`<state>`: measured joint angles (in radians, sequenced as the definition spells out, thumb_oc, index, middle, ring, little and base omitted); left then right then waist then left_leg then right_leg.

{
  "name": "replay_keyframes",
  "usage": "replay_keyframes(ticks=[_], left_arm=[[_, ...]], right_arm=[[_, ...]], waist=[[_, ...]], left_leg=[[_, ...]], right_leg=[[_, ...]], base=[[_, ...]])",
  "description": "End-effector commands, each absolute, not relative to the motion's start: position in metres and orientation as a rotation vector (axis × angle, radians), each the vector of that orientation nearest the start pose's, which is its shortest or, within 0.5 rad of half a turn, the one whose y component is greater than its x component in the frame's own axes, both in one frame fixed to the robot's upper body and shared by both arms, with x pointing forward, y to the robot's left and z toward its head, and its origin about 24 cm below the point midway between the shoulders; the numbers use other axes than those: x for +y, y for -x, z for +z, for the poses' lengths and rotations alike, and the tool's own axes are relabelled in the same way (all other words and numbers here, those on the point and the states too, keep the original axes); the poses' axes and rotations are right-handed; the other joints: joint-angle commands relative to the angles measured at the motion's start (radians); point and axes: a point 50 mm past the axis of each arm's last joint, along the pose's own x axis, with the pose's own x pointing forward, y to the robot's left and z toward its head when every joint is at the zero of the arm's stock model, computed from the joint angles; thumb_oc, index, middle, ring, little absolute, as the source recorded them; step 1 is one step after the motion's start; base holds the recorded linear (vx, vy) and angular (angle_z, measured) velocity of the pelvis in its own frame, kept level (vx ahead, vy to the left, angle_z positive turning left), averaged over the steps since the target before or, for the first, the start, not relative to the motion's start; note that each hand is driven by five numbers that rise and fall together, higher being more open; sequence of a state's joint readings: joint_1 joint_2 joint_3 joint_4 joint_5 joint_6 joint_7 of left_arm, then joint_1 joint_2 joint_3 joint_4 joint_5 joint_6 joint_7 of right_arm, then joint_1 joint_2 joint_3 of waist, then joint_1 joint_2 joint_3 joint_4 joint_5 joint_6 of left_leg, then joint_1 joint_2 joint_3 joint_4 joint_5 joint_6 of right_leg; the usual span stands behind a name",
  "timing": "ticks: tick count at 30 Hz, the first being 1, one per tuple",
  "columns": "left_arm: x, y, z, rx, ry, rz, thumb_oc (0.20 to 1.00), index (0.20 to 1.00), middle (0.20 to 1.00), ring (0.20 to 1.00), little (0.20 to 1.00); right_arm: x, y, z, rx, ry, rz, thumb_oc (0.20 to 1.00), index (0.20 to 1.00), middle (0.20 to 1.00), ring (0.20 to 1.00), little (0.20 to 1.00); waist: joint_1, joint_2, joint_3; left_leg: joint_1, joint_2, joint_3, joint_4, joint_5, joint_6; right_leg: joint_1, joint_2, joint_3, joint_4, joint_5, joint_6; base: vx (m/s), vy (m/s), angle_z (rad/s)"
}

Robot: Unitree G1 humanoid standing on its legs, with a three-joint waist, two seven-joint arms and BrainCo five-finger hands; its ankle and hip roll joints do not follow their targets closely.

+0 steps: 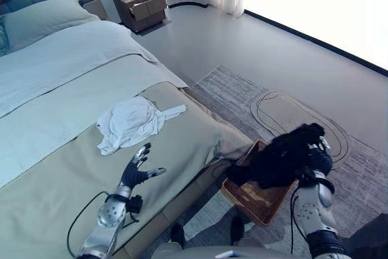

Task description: Pick up clothes into the bucket

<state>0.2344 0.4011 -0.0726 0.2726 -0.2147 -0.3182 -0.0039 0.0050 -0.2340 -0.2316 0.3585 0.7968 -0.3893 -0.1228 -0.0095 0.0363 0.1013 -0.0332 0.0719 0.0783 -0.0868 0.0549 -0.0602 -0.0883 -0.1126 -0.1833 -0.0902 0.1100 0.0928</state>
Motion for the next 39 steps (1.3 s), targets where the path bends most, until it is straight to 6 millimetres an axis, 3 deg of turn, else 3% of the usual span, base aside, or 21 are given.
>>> replay_keyframes(ticks=[1,9,14,19,26,33,37,38,39], left_arm=[[0.254,-0.195,0.011,0.006,-0.164,0.080,1.000,1.000,1.000,1.000,1.000],[0.267,-0.194,0.030,-0.110,-0.127,0.222,1.000,1.000,1.000,1.000,1.000],[0.264,-0.208,0.057,-0.273,-0.045,0.267,1.000,1.000,1.000,1.000,1.000],[0.257,-0.213,0.074,-0.367,-0.006,0.264,1.000,1.000,1.000,1.000,1.000],[0.240,-0.220,0.105,-0.516,0.004,0.219,1.000,1.000,1.000,1.000,1.000],[0.229,-0.227,0.114,-0.564,0.034,0.207,1.000,1.000,1.000,1.000,1.000],[0.224,-0.227,0.118,-0.583,0.048,0.201,1.000,1.000,1.000,1.000,1.000],[0.221,-0.226,0.121,-0.596,0.057,0.192,1.000,1.000,1.000,1.000,1.000],[0.221,-0.226,0.121,-0.598,0.057,0.192,1.000,1.000,1.000,1.000,1.000]], right_arm=[[-0.307,-0.230,0.074,-0.475,-0.453,-0.608,0.200,0.200,0.200,0.200,0.200],[-0.326,-0.221,0.072,-0.488,-0.429,-0.744,0.200,0.200,0.200,0.200,0.200],[-0.325,-0.240,0.066,-0.374,-0.313,-0.741,0.200,0.200,0.200,0.200,0.200],[-0.322,-0.259,0.071,-0.348,-0.291,-0.740,0.200,0.200,0.200,0.200,0.200],[-0.314,-0.290,0.101,-0.384,-0.200,-0.693,0.200,0.200,0.200,0.200,0.200],[-0.294,-0.320,0.131,-0.427,-0.133,-0.618,0.200,0.200,0.200,0.200,0.200],[-0.295,-0.329,0.142,-0.440,-0.134,-0.647,0.200,0.200,0.200,0.200,0.200],[-0.299,-0.335,0.145,-0.420,-0.120,-0.681,0.200,0.200,0.200,0.200,0.200],[-0.299,-0.335,0.146,-0.423,-0.121,-0.680,0.200,0.200,0.200,0.200,0.200]], waist=[[-0.003,-0.036,0.008],[0.001,-0.032,0.062],[0.006,-0.015,0.183],[0.015,-0.004,0.235],[0.026,0.008,0.301],[0.035,0.025,0.336],[0.039,0.031,0.342],[0.045,0.036,0.344],[0.045,0.037,0.347]], left_leg=[[-0.089,-0.001,-0.057,0.087,-0.012,0.001],[-0.139,-0.003,-0.073,0.112,-0.009,0.002],[-0.254,-0.013,-0.087,0.200,-0.011,0.016],[-0.351,-0.023,-0.089,0.263,-0.013,0.019],[-0.547,-0.040,-0.085,0.409,-0.042,0.017],[-0.708,-0.046,-0.084,0.523,-0.062,0.016],[-0.772,-0.046,-0.084,0.562,-0.069,0.016],[-0.802,-0.049,-0.087,0.592,-0.103,0.012],[-0.818,-0.048,-0.082,0.591,-0.077,0.018]], right_leg=[[0.021,-0.080,0.000,0.108,-0.073,0.073],[-0.034,-0.086,-0.003,0.159,-0.088,0.068],[-0.169,-0.111,0.014,0.281,-0.100,0.057],[-0.269,-0.123,0.020,0.354,-0.108,0.053],[-0.451,-0.146,0.041,0.500,-0.138,0.047],[-0.612,-0.152,0.063,0.624,-0.158,0.036],[-0.676,-0.153,0.076,0.663,-0.166,0.032],[-0.710,-0.154,0.085,0.702,-0.199,0.036],[-0.724,-0.155,0.082,0.699,-0.175,0.029]], base=[[0.00,0.000,0.00],[-0.06,-0.006,0.00],[-0.20,0.012,0.04],[-0.14,0.018,0.06],[-0.11,0.020,0.07],[-0.08,0.022,0.04],[-0.04,0.010,0.00],[-0.05,0.020,-0.03],[0.03,0.013,-0.04]])
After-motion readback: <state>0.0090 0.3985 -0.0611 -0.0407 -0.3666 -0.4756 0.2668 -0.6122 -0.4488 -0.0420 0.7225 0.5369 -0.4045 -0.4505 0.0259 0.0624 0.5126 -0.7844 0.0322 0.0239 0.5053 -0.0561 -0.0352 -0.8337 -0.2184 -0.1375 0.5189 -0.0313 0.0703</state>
